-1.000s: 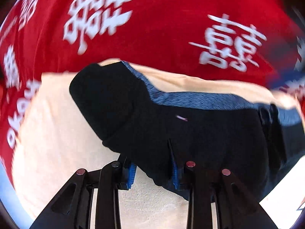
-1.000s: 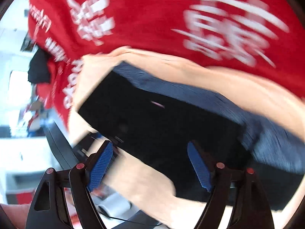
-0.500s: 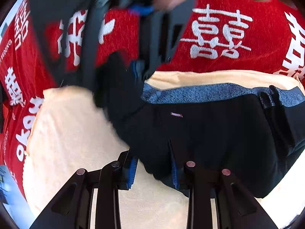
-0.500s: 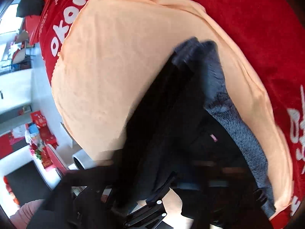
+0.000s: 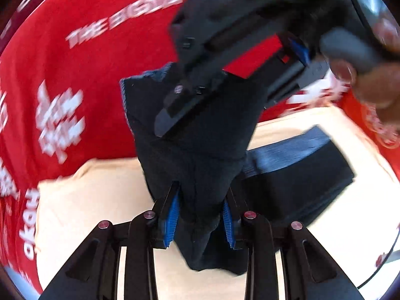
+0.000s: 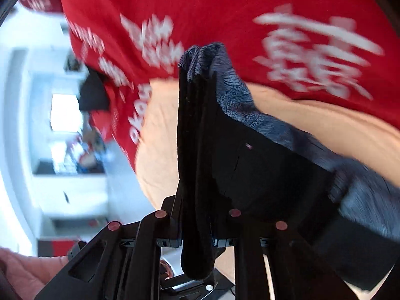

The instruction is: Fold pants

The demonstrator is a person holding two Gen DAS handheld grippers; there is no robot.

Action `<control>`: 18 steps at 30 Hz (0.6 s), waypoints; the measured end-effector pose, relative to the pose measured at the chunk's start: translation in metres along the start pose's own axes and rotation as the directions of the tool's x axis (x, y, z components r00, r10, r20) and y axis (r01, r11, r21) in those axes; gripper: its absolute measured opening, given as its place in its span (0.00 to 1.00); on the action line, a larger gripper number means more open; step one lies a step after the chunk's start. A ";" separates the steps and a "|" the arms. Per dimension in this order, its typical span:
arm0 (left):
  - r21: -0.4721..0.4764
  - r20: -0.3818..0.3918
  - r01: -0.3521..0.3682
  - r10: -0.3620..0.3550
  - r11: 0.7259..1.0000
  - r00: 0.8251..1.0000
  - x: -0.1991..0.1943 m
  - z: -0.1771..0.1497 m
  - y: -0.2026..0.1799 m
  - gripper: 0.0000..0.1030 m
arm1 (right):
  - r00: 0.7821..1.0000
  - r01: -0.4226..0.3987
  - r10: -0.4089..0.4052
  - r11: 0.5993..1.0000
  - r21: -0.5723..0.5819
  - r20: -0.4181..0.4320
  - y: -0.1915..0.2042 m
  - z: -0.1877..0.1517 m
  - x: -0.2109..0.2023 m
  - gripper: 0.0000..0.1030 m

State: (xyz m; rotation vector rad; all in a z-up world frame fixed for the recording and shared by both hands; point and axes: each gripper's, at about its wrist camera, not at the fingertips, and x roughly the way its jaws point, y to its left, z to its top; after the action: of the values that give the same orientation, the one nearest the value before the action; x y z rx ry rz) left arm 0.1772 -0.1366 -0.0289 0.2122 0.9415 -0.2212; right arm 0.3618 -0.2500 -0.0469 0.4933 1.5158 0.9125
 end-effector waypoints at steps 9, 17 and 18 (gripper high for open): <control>0.159 -0.060 0.168 -0.160 0.973 0.985 0.016 0.031 -0.141 0.31 | 0.974 -0.054 0.009 0.979 0.195 0.224 -0.127 -0.094 -0.115 0.18; 0.199 -0.207 0.198 -0.157 0.960 0.966 0.071 0.009 -0.210 0.55 | 0.974 -0.041 -0.038 0.940 0.339 0.224 -0.229 -0.138 -0.114 0.17; 0.184 -0.227 0.204 -0.160 0.961 0.961 0.075 0.007 -0.210 0.58 | 0.977 -0.021 -0.054 0.940 0.341 0.209 -0.235 -0.140 -0.107 0.17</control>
State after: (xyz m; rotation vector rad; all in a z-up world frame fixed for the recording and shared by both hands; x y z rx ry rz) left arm 0.1671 -0.3470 -0.1034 0.3450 1.1508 -0.4762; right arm 0.2919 -0.5078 -0.1690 0.8032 1.4796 0.5601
